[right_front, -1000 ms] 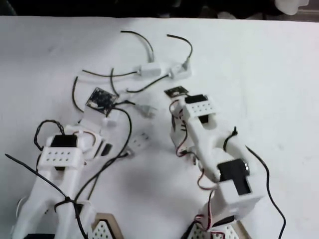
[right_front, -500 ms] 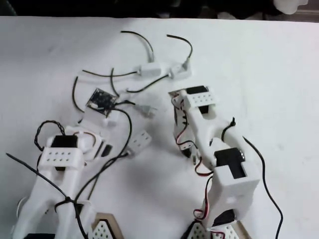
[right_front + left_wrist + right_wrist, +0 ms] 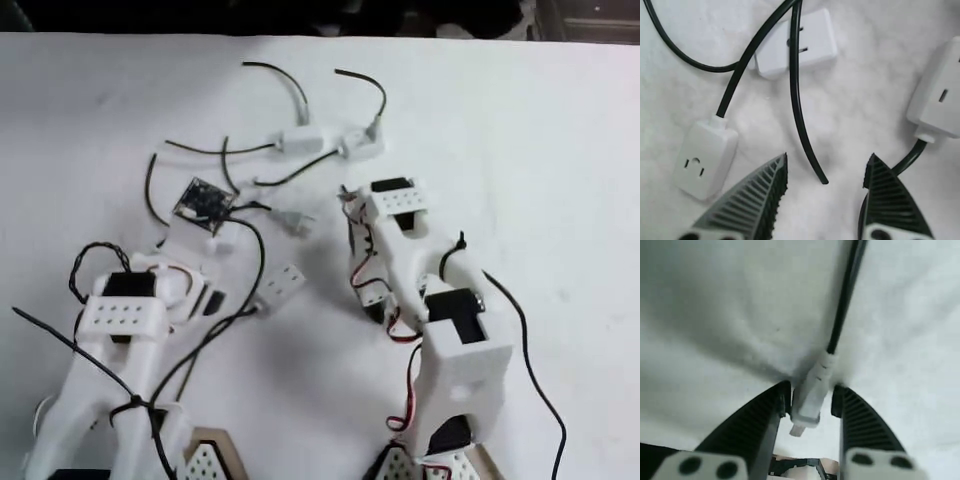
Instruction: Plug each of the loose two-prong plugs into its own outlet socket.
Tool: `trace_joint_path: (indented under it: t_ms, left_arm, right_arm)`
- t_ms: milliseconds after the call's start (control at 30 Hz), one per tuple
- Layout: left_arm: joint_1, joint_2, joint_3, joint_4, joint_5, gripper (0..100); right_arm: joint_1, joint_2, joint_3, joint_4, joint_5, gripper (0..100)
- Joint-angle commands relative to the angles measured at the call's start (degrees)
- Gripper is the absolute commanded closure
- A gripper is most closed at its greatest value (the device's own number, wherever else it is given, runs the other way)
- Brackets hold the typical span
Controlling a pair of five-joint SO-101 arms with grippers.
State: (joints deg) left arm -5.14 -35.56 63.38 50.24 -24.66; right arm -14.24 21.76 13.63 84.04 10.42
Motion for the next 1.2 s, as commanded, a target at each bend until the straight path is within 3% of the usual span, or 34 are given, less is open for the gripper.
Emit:
trace_joint_path:
  t_ms: [0, 333, 633, 867, 1167]
  left_arm:
    - [-0.4, -1.71, -0.26, -0.79, 0.09, 75]
    - [-0.4, -1.71, -0.26, -0.79, 0.09, 75]
    - [-0.4, -1.71, -0.26, -0.88, 0.09, 75]
    - [-0.22, -1.71, -0.26, -0.88, 0.09, 75]
    - [0.04, -1.71, -0.35, -1.14, 0.18, 75]
  right_arm:
    - [0.31, 0.04, -1.67, -1.89, -0.18, 95.7]
    - [0.31, -1.36, -1.76, -1.71, 0.09, 98.2]
    - [0.13, -22.11, -0.88, 7.87, 3.34, 98.2]
    - [-0.48, -30.46, 7.82, 7.87, 5.01, 98.2]
    - [-9.45, -41.01, 8.26, 8.31, 4.75, 98.2]
